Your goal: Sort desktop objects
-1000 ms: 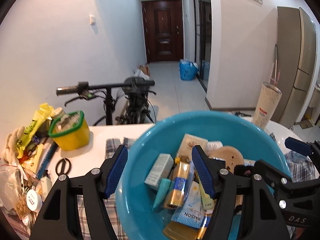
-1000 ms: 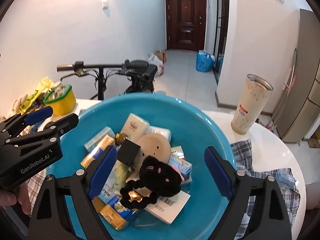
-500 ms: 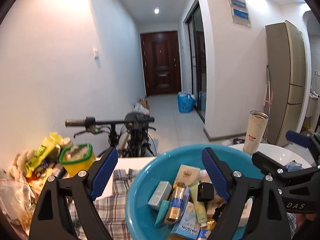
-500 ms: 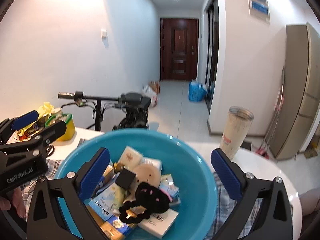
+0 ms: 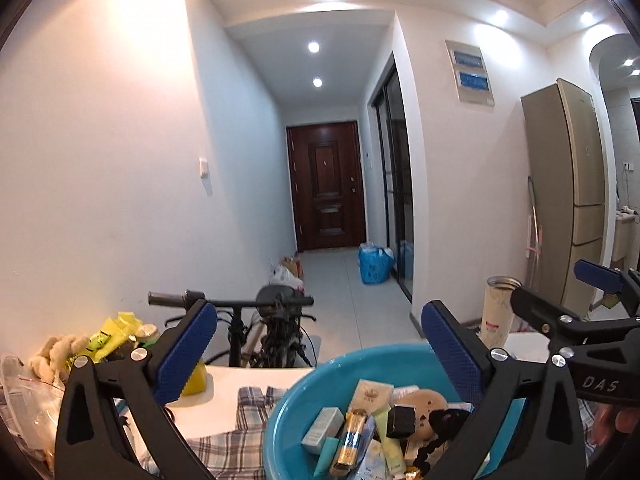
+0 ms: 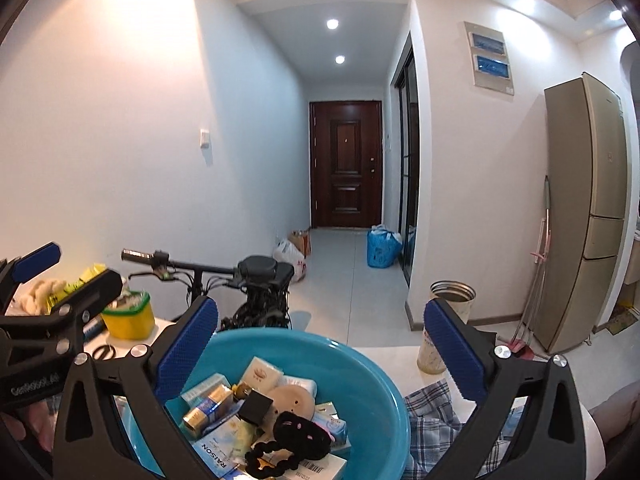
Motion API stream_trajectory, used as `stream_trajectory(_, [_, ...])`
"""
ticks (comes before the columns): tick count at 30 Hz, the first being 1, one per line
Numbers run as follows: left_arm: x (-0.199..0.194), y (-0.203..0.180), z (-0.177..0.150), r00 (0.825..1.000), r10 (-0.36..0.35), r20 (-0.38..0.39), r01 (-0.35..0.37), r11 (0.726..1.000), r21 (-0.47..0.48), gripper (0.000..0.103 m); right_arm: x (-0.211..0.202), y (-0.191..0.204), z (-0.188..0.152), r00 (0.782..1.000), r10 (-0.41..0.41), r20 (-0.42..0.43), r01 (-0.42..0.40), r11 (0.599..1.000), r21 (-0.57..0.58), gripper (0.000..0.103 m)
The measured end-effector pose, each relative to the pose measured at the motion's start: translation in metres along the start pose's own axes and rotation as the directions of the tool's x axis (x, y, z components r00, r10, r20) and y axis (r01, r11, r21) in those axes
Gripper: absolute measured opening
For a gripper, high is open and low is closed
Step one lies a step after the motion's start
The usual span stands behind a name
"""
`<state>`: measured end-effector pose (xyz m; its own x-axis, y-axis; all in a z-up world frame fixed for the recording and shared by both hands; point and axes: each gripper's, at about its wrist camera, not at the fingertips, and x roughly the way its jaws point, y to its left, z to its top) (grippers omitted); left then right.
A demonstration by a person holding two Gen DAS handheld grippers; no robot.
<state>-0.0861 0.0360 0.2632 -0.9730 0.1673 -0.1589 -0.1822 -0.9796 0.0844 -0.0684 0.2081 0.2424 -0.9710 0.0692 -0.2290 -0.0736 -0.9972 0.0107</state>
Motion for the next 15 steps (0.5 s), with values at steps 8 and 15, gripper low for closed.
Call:
stream_trajectory(8, [-0.020,0.001,0.008,0.999,-0.002,0.039,0.002,1.000,-0.001,0.103,-0.030,0.001,0.012,0.996,0.012,0.087,-0.013,1.000,0.013,0.103])
stream_trajectory(15, [-0.037,0.006,0.015,0.998,-0.005,0.066,0.006,1.000,-0.022,0.103,-0.061,0.004,0.021,0.984,0.001,0.175,-0.005,1.000,0.023,0.103])
